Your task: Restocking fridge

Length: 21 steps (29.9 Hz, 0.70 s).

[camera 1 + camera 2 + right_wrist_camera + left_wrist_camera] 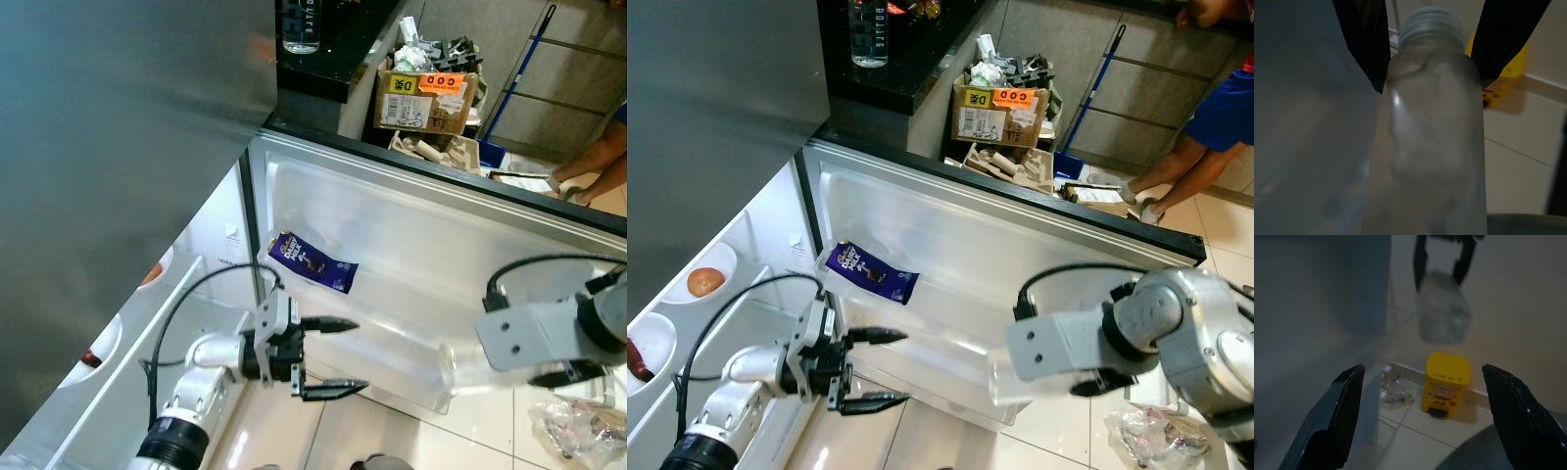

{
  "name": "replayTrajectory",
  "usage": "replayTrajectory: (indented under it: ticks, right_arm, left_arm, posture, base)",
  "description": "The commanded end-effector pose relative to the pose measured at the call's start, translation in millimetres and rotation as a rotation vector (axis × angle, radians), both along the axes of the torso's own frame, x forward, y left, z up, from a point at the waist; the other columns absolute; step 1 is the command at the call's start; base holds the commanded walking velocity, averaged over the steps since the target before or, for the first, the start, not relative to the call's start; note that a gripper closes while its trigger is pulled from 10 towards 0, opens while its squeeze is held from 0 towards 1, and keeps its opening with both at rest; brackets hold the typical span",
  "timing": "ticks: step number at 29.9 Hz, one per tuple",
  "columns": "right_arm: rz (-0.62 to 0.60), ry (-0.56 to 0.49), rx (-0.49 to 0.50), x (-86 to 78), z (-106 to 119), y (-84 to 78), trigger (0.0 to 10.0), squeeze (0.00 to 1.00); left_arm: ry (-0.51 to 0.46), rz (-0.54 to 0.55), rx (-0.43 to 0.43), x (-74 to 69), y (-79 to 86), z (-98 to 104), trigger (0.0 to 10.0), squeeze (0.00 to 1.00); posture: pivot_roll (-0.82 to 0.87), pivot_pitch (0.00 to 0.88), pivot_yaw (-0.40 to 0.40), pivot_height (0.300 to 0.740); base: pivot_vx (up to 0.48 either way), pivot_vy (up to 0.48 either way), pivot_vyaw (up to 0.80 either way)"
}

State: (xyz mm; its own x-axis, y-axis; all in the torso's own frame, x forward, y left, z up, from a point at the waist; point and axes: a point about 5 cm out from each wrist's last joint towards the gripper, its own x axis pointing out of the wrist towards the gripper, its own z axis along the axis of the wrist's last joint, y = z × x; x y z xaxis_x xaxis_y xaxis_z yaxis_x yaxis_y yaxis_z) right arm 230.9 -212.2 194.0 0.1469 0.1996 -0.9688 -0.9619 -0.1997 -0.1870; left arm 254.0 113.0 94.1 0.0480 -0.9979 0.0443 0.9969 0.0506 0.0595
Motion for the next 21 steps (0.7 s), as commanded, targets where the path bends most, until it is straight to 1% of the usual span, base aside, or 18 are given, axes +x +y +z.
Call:
replayTrajectory:
  ticks: [1, 3, 4, 5, 8, 10, 11, 12, 15, 18, 21]
  right_arm:
    - [0.0, 0.008, 0.023, -0.8, -3, 2.5, 0.0, 0.0]
    - [-0.03, 0.022, 0.098, 0.6, -16, 10.4, 0.0, 0.0]
    - [-0.03, 0.022, 0.098, 0.6, -16, 10.4, 0.0, 0.0]
    - [-0.044, 0.025, 0.122, 1.1, -21, 12.9, 0.0, 0.0]
    - [-0.09, 0.102, 0.22, -5.1, -42, 26.0, 0.0, 0.0]
    - [-0.097, 0.118, 0.233, -6.8, -46, 28.3, 0.0, 0.0]
    - [-0.107, 0.141, 0.237, -10.2, -58, 32.0, 0.0, 0.0]
    - [-0.107, 0.141, 0.237, -10.2, -58, 32.0, 0.0, 0.0]
    - [-0.109, 0.167, 0.244, -15.0, -70, 38.3, 0.0, 0.0]
    - [-0.108, 0.168, 0.244, -15.4, -71, 39.2, 0.0, 0.0]
    - [-0.154, 0.119, 0.249, -9.0, -75, 41.3, 0.0, 0.0]
  left_arm:
    - [0.01, -0.011, 0.018, -2.5, -3.8, -4, 10.0, 0.0]
    - [0.027, 0.041, 0.055, -0.1, -3.6, -14, 10.0, 0.0]
    - [0.027, 0.041, 0.055, -0.1, -3.6, -14, 10.0, 0.0]
    - [0.035, 0.059, 0.071, 0.2, -3.5, -18, 10.0, 0.0]
    - [0.079, 0.07, 0.098, -6.3, -2.2, -31, 10.0, 0.0]
    - [0.087, 0.07, 0.103, -7.9, -1.8, -33, 10.0, 0.0]
    - [0.102, 0.068, 0.132, -11.8, -1.4, -39, 10.0, 0.0]
    - [0.102, 0.068, 0.132, -11.8, -1.4, -39, 10.0, 0.0]
    - [0.122, 0.068, 0.159, -16.7, -0.9, -47, 10.0, 0.0]
    - [0.125, 0.068, 0.16, -17.4, -0.8, -47, 10.0, 0.0]
    - [0.131, 0.068, 0.163, -19.1, -2.3, -50, 10.0, 0.0]
  posture:
    - [-0.16, 0.069, -0.088, 0.74]
    - [-0.15, 0.069, -0.085, 0.74]
    - [-0.15, 0.069, -0.085, 0.74]
    - [-0.15, 0.069, -0.085, 0.74]
    - [-0.15, 0.073, -0.082, 0.74]
    - [-0.15, 0.073, -0.082, 0.74]
    - [-0.14, 0.075, -0.082, 0.74]
    - [-0.14, 0.075, -0.082, 0.74]
    - [-0.14, 0.075, -0.082, 0.74]
    - [-0.14, 0.075, -0.082, 0.74]
    - [-0.14, 0.077, -0.078, 0.74]
  base:
    - [0.0, 0.0, 0.0]
    - [0.0, 0.0, 0.0]
    - [0.0, 0.0, 0.0]
    - [0.0, 0.0, 0.0]
    - [0.0, 0.0, 0.0]
    - [0.0, 0.0, 0.0]
    - [0.0, 0.0, 0.0]
    - [0.0, 0.0, 0.0]
    - [0.0, 0.0, 0.0]
    - [0.0, 0.0, 0.0]
    - [0.0, 0.0, 0.0]
